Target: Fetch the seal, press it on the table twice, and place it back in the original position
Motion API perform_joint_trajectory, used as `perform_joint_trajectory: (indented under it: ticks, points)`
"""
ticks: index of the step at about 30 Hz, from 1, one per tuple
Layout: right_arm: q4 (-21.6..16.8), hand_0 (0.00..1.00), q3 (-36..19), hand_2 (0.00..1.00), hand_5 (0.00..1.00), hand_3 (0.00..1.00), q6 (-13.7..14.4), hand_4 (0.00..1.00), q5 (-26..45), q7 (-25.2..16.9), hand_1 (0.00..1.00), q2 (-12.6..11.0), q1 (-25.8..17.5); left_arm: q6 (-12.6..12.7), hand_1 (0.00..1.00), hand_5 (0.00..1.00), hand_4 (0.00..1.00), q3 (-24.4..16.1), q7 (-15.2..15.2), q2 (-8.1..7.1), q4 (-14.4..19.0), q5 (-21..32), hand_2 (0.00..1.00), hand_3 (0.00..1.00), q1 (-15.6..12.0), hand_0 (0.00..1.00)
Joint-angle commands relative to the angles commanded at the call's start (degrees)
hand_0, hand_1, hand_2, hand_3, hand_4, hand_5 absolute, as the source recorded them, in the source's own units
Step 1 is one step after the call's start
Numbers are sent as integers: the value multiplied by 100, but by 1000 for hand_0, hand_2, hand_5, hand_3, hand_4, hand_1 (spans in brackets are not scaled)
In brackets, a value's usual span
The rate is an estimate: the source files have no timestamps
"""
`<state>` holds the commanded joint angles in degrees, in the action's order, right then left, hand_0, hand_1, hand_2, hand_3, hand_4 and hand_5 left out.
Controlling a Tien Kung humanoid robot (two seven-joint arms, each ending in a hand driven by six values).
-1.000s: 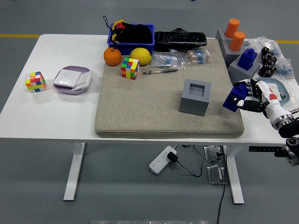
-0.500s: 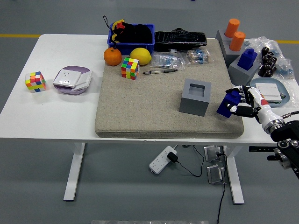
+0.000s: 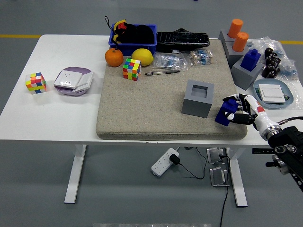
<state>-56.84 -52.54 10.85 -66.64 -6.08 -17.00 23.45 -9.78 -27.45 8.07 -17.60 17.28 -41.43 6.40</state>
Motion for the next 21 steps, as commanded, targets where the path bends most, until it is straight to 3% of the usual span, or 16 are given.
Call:
perform_joint_trajectory:
  ticks: [11,21]
  points:
    - [-72,588,164,439,2,481,-4,616,38,18,445,-36,43,-1,795,307,747,6,1,4,-4,17,763,815,0,825]
    - [-390,588,-36,439,2,481,15,617,-138,94,444,-137,92,-1,795,307,747,-6,0,1,-4,18,763,815,-2,825]
